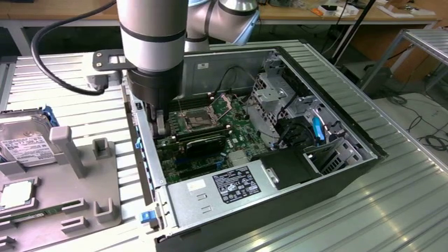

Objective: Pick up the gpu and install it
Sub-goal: 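Press down on the gpu until it lock into place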

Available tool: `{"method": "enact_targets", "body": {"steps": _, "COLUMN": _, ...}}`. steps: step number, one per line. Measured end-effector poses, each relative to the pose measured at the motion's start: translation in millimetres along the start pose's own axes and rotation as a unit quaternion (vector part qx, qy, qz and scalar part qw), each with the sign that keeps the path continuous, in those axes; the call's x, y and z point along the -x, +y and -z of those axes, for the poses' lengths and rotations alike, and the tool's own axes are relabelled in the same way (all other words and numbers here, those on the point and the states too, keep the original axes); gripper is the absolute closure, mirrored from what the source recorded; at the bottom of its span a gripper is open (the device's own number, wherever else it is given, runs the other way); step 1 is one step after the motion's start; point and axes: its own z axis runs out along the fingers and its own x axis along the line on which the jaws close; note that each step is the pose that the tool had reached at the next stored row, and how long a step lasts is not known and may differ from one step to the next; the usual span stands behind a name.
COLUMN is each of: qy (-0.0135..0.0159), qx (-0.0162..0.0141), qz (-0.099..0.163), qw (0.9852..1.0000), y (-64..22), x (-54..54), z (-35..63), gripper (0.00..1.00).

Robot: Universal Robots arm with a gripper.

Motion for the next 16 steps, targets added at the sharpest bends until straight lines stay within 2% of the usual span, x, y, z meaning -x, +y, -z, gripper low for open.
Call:
{"method": "enact_targets", "body": {"steps": 1, "qy": -0.0009, "qx": -0.0029, "qz": 0.000, "qw": 1.0000, "y": 0.1, "x": 0.0, "z": -1.5, "gripper": 0.89}}
{"method": "enact_targets", "body": {"steps": 3, "qy": -0.0005, "qx": -0.0066, "qz": 0.000, "qw": 1.0000, "y": 0.2, "x": -0.1, "z": -2.5, "gripper": 0.89}}
{"method": "enact_targets", "body": {"steps": 5, "qy": -0.0003, "qx": -0.0093, "qz": 0.000, "qw": 1.0000, "y": 0.2, "x": -0.3, "z": -3.6, "gripper": 0.89}}
{"method": "enact_targets", "body": {"steps": 8, "qy": 0.0001, "qx": -0.0113, "qz": 0.000, "qw": 0.9999, "y": -1.1, "x": 0.2, "z": -4.8, "gripper": 0.89}}
{"method": "enact_targets", "body": {"steps": 9, "qy": 0.0002, "qx": -0.0113, "qz": 0.000, "qw": 0.9999, "y": -4.8, "x": 0.6, "z": -5.2, "gripper": 0.89}}
{"method": "enact_targets", "body": {"steps": 14, "qy": 0.0007, "qx": -0.0108, "qz": 0.000, "qw": 0.9999, "y": -55.0, "x": 8.6, "z": -16.2, "gripper": 0.89}}
{"method": "enact_targets", "body": {"steps": 16, "qy": 0.0009, "qx": -0.0110, "qz": 0.000, "qw": 0.9999, "y": -67.5, "x": 9.7, "z": -19.0, "gripper": 0.89}}
